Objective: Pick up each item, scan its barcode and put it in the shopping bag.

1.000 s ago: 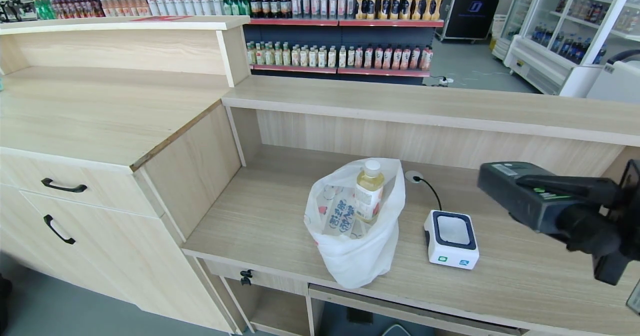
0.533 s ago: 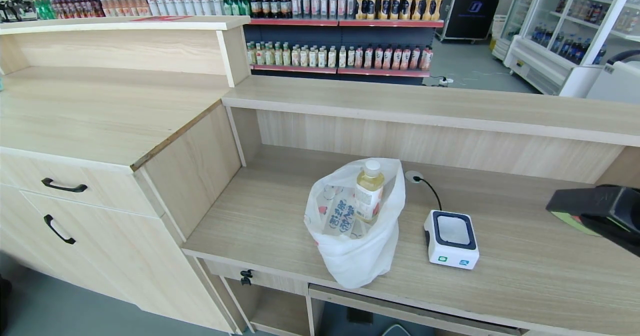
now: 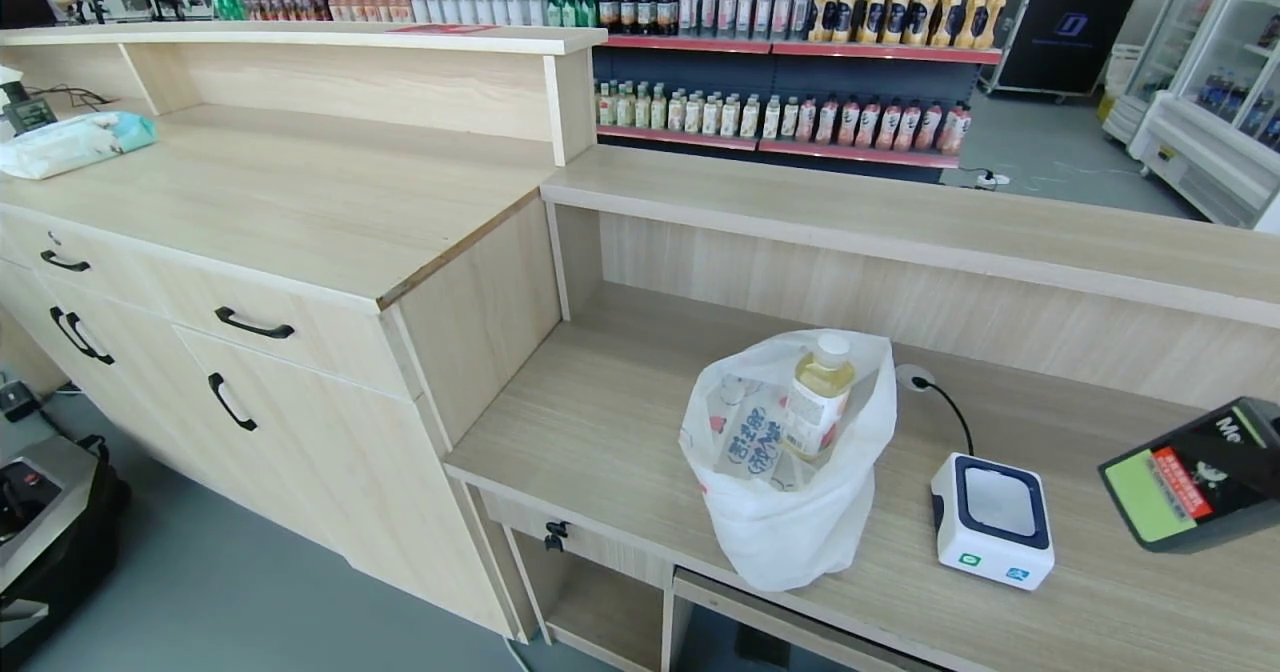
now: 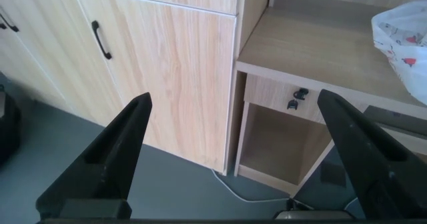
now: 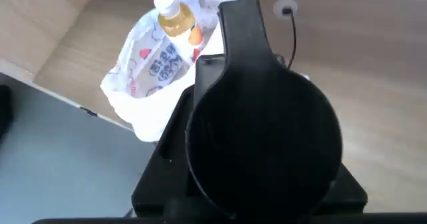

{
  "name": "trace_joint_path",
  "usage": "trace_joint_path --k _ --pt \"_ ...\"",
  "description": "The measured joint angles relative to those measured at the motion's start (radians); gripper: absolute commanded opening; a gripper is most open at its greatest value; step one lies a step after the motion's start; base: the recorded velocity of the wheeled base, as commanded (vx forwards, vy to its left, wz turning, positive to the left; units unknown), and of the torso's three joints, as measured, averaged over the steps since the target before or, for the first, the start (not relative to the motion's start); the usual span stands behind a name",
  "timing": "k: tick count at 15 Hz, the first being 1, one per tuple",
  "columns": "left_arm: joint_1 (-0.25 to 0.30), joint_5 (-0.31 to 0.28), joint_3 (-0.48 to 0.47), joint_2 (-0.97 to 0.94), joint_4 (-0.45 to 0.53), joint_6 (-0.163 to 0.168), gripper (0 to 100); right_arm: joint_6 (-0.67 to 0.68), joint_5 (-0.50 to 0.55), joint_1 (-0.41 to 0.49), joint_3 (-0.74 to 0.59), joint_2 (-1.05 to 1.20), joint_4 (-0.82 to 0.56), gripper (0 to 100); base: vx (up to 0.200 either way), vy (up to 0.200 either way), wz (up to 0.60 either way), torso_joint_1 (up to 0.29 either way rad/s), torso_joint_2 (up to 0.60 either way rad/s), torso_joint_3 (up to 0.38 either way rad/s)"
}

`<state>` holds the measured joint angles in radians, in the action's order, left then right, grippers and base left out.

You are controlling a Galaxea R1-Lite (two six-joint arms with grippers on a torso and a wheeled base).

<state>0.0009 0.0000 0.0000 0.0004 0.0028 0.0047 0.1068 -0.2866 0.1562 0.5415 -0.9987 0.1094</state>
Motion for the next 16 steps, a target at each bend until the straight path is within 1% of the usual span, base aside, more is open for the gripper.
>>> trace_joint_path --k 1,2,4,6,7,9,10,11,13,15,16 --pt "0.000 0.000 0.000 0.000 0.000 0.000 100 0.044 0.011 0.007 0.027 -0.042 -0.023 0 0.000 0.000 0.00 0.000 0.00 0.000" --pt "0.000 0.000 0.000 0.000 0.000 0.000 100 0.055 0.016 0.017 0.041 -0.074 -0.032 0 0.000 0.000 0.00 0.000 0.00 0.000" --pt "0.001 0.000 0.000 0.000 0.000 0.000 100 0.039 0.032 0.059 0.094 -0.177 -0.041 0 0.000 0.000 0.00 0.000 0.00 0.000" --pt "0.000 0.000 0.000 0.000 0.000 0.000 100 0.034 0.030 0.079 0.137 -0.270 -0.030 0 0.000 0.000 0.00 0.000 0.00 0.000" --pt "0.000 0.000 0.000 0.000 0.000 0.000 100 0.034 -0.003 0.085 0.154 -0.320 -0.012 0 0.000 0.000 0.00 0.000 0.00 0.000" --pt "0.000 0.000 0.000 0.000 0.000 0.000 100 0.003 -0.155 0.108 0.174 -0.407 0.054 0 0.000 0.000 0.00 0.000 0.00 0.000" --pt "0.000 0.000 0.000 0.000 0.000 0.000 100 -0.058 -0.225 0.128 0.180 -0.446 0.086 0 0.000 0.000 0.00 0.000 0.00 0.000" --pt "0.000 0.000 0.000 0.000 0.000 0.000 100 -0.131 -0.274 0.154 0.181 -0.480 0.096 0 0.000 0.000 0.00 0.000 0.00 0.000" --pt "0.001 0.000 0.000 0.000 0.000 0.000 100 -0.284 -0.313 0.210 0.176 -0.543 0.103 0 0.000 0.000 0.00 0.000 0.00 0.000" --pt "0.001 0.000 0.000 0.000 0.000 0.000 100 -0.346 -0.331 0.249 0.169 -0.591 0.106 0 0.000 0.000 0.00 0.000 0.00 0.000" --pt "0.001 0.000 0.000 0.000 0.000 0.000 100 -0.363 -0.367 0.266 0.167 -0.619 0.118 0 0.000 0.000 0.00 0.000 0.00 0.000"
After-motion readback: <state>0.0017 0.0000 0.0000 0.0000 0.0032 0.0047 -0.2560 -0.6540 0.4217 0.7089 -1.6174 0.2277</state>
